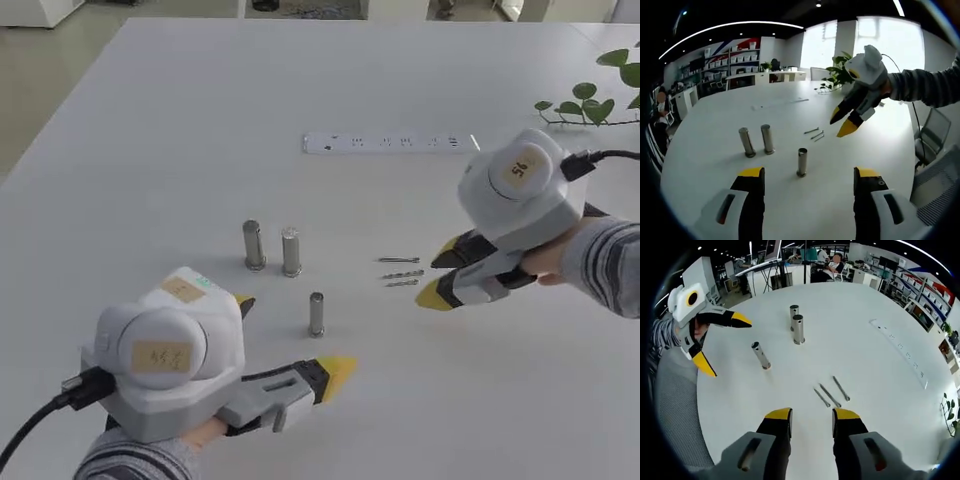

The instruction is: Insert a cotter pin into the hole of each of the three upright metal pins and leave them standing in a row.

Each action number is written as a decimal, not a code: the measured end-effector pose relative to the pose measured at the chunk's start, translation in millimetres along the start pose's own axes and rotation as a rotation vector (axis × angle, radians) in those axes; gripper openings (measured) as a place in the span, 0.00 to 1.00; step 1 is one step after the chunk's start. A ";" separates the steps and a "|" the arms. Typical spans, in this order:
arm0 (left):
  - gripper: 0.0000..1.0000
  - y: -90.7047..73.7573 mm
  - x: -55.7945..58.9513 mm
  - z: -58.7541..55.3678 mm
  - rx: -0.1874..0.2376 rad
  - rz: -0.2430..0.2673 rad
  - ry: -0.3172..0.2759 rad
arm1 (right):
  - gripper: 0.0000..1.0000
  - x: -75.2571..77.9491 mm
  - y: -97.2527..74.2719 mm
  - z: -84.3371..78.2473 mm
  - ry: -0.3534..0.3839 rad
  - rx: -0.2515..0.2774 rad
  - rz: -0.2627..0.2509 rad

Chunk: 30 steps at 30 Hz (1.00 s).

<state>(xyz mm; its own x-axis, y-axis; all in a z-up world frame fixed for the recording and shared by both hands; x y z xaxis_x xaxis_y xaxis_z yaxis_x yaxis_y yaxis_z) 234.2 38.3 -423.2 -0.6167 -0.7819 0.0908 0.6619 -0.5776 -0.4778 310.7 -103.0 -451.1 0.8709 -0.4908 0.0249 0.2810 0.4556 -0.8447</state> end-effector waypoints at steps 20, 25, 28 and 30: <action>0.91 -18.0 0.1 2.4 0.017 0.011 0.023 | 0.12 4.8 29.2 -5.1 -0.060 -0.111 0.089; 0.90 -21.0 -6.5 -0.4 0.004 0.027 0.019 | 0.10 8.5 30.2 -6.5 -0.109 -0.142 0.087; 0.90 -22.3 -9.3 -1.1 0.000 0.033 0.020 | 0.08 8.3 31.1 -6.0 -0.121 -0.149 0.100; 0.89 -22.7 -10.7 -1.7 -0.002 0.037 0.016 | 0.06 8.5 32.4 -7.0 -0.130 -0.162 0.106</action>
<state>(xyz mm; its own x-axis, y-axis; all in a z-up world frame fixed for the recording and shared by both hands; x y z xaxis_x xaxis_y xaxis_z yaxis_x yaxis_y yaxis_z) 225.0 60.2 -414.8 -0.5987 -0.7988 0.0587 0.6834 -0.5477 -0.4827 324.4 -97.6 -482.0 0.9398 -0.3416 -0.0086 0.1259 0.3695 -0.9207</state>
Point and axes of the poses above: the centre of the closed fingertips' face, and the gripper's own axes: y roughly forward along the fingers, x roughly to its right, z roughly out of its top, the point moved 1 cm from there along -y, roughly backward along the fingers, and after that the axes turned 1 degree about y, right-handed, at the moved point
